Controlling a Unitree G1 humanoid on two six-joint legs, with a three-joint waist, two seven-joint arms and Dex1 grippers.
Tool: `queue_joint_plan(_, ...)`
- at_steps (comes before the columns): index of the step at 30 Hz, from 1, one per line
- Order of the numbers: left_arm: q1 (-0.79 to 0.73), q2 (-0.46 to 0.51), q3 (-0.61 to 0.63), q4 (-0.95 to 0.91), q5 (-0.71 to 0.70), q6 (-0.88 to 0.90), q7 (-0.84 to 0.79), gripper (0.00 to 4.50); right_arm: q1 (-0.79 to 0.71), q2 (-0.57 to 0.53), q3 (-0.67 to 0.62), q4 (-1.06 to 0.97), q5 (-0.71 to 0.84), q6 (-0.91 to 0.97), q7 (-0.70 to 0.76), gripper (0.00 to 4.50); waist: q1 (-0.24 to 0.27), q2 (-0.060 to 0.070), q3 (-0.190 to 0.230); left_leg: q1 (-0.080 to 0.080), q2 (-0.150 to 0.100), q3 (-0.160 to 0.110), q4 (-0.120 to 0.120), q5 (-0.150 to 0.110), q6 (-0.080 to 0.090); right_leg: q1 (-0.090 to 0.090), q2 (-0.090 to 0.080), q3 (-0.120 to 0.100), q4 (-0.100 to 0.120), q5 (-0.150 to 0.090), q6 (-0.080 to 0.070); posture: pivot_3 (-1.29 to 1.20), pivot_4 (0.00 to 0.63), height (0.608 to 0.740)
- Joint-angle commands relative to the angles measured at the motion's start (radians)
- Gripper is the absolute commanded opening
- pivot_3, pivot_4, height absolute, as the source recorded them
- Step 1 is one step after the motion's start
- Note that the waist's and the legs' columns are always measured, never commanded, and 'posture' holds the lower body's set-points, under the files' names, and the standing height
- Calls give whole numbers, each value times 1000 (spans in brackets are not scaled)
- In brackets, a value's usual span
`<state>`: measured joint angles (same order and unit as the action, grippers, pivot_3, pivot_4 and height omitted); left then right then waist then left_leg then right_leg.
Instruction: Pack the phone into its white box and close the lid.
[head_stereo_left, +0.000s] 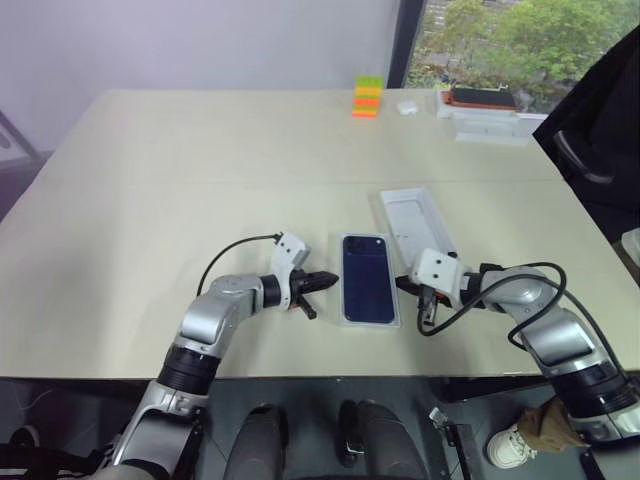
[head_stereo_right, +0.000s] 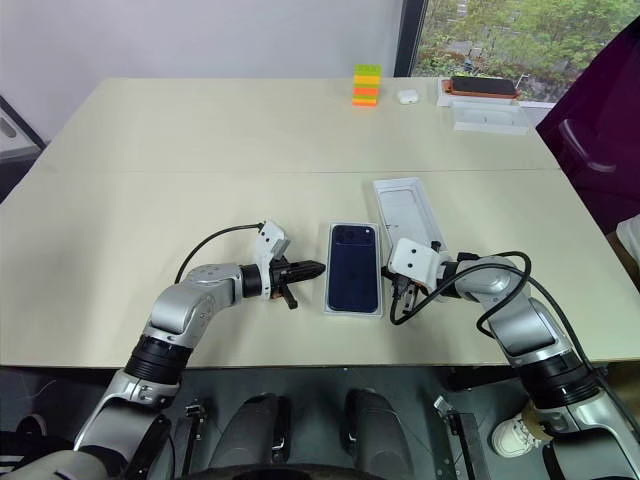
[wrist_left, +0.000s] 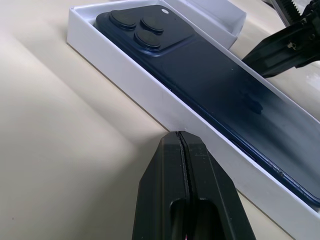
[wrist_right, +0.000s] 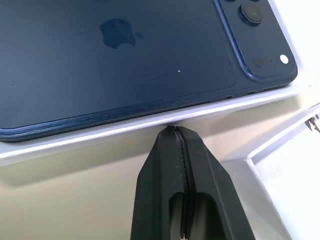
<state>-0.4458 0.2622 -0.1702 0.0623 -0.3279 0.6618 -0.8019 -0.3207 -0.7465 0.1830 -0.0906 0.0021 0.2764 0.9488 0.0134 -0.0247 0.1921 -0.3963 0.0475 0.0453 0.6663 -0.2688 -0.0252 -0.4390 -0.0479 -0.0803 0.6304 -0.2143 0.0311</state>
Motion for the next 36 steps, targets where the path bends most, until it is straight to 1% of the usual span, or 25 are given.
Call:
queue_joint_plan(1, 8, 2, -2, -31, -12, -13, -8, 36, -15, 8, 0, -5, 0, -17, -1, 0, 0, 0, 0, 0, 0, 0, 0, 0, 0, 0, 0, 0, 0, 0, 0, 0, 150, 740)
queue_joint_plan(5, 19, 4, -1, -44, -11, -17, 1, 36, -20, 2, -3, 14, -11, -31, -6, 0, 0, 0, 0, 0, 0, 0, 0, 0, 0, 0, 0, 0, 0, 0, 0, 0, 150, 740)
queue_joint_plan(8, 15, 13, 27, -45, -21, -15, 9, 36, -19, -9, -22, 3, 16, -17, 17, 0, 0, 0, 0, 0, 0, 0, 0, 0, 0, 0, 0, 0, 0, 0, 0, 0, 150, 740)
queue_joint_plan(11, 12, 43, 62, -51, -43, -11, -3, 36, -28, -13, -64, -37, 82, 51, 43, 0, -1, 0, 0, 0, 0, 0, 0, 0, 0, 0, 0, 0, 0, 0, 0, 0, 150, 740)
queue_joint_plan(15, 0, 100, 126, -69, -73, -21, -16, 36, -52, -79, -110, -52, 101, 50, 81, 0, -1, 0, 0, 0, 0, 0, 0, 0, 0, -1, 1, 0, 1, 0, 0, 0, 150, 740)
queue_joint_plan(20, -7, 152, 145, -61, -61, -77, -32, 36, -95, -112, -139, -34, 114, 58, 83, 0, 0, 0, 0, 0, 0, 0, 0, 0, 0, -1, 1, 0, 0, 0, -1, 0, 150, 740)
queue_joint_plan(22, -23, 169, 159, -51, -84, -79, -59, 36, -168, -82, -146, -35, 145, 179, 56, 0, 0, 0, 0, 0, 0, 0, 0, 0, 0, -1, 1, 0, 1, 0, -1, 0, 150, 740)
queue_joint_plan(23, -31, 176, 168, -45, -88, -97, -71, 272, -206, -63, -153, -40, 181, 270, 49, 249, -3, 0, 1, 0, 0, 1, 0, 0, 0, -1, 1, 0, 1, 1, -1, 0, 150, 740)
queue_joint_plan(25, -40, 187, 178, -38, -88, -127, -90, 808, -255, -39, -150, -50, 206, 382, 26, 834, -2, 0, 1, 0, 1, 1, 0, 0, 0, -2, 1, 1, 1, 2, -4, 0, 150, 740)
queue_joint_plan(28, -46, 200, 190, -23, -100, -150, -122, 2189, -271, -42, -123, -79, 212, 464, 14, 2240, 2, 0, 0, 0, 1, 0, -1, 0, 0, -2, 1, 0, 1, 2, -4, 0, 150, 740)
queue_joint_plan(29, -44, 212, 192, -19, -101, -162, -138, 2714, -289, -39, -117, -83, 216, 517, 0, 2773, 2, 0, 0, -1, 1, 0, -1, 0, 0, -2, 1, 0, 1, 2, -4, 0, 150, 740)
queue_joint_plan(32, -42, 233, 198, -2, -95, -189, -160, 4177, -353, -2, -127, -76, 241, 649, -53, 4289, -2, 1, 1, -2, 1, 1, -1, 0, 0, -3, 0, 1, 1, 2, -4, 0, 150, 740)
queue_joint_plan(33, -46, 235, 200, 8, -95, -191, -163, 4484, -366, 1, -115, -77, 233, 668, -66, 4500, -3, 1, 1, -2, 1, 2, 0, 0, 0, -4, 0, 1, 1, 2, -4, 0, 150, 740)
queue_joint_plan(36, -46, 234, 205, 14, -89, -207, -153, 4484, -383, 22, -72, -75, 186, 746, -151, 4500, -2, 1, 1, -2, 1, 2, 0, 0, 0, -4, 0, 1, 2, 2, -4, 0, 150, 740)
